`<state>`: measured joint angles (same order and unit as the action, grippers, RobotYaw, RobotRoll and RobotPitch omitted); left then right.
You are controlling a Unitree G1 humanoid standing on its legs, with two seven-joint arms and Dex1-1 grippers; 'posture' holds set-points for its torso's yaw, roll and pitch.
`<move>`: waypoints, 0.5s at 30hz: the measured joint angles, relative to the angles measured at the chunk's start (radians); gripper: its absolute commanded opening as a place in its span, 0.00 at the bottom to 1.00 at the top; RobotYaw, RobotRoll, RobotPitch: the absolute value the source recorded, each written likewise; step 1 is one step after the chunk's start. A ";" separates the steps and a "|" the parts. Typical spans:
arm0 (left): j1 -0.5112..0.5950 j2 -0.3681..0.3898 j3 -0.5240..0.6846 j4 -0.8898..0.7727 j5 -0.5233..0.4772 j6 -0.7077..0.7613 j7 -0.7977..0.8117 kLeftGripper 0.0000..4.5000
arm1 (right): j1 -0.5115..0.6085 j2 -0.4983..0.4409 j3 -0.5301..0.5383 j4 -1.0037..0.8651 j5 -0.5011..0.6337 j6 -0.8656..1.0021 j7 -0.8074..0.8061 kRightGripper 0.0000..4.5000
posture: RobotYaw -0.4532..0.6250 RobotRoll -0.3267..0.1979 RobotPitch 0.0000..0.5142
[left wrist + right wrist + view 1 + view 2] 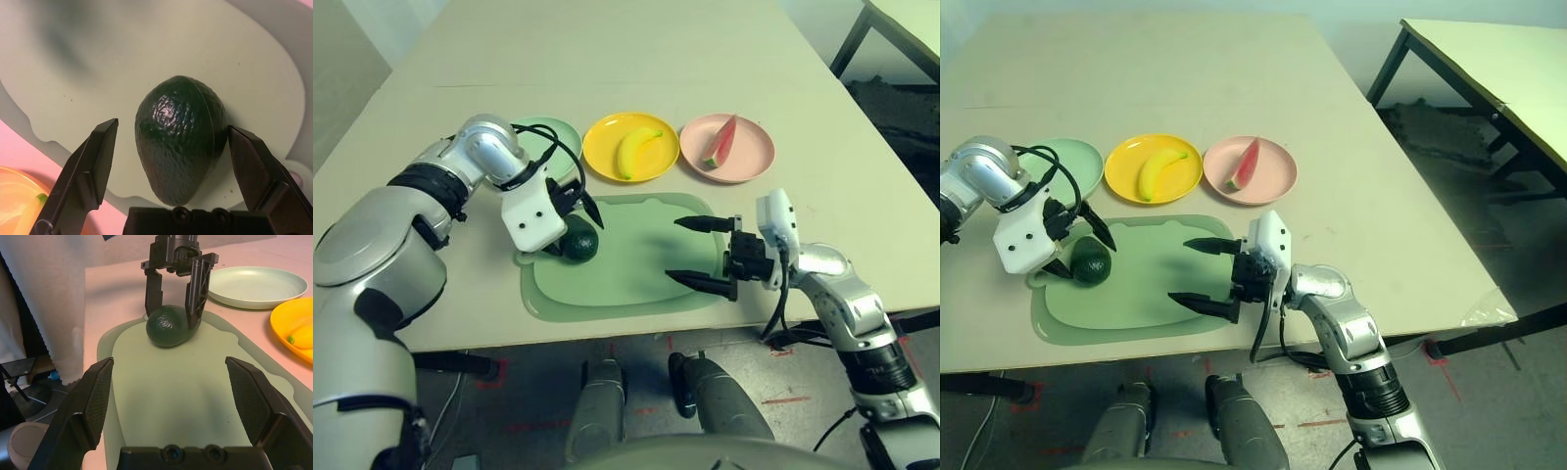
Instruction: Place the fruits into color-matched plates.
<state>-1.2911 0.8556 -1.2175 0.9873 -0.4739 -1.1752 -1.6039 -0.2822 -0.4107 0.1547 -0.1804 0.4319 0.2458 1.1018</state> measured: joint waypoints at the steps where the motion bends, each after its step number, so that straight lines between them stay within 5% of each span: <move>1: 0.003 0.004 -0.003 -0.011 -0.008 0.018 0.000 1.00 | 0.000 0.000 0.003 0.000 0.000 0.000 0.000 1.00 | 0.27 0.62 0.35; 15: 0.004 0.039 -0.042 -0.086 -0.067 0.107 0.000 1.00 | 0.000 -0.001 0.015 0.004 -0.001 -0.009 0.000 1.00 | 0.27 0.62 0.35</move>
<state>-1.2872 0.8948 -1.2597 0.9014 -0.5405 -1.0679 -1.6040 -0.2821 -0.4115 0.1694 -0.1766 0.4308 0.2367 1.1019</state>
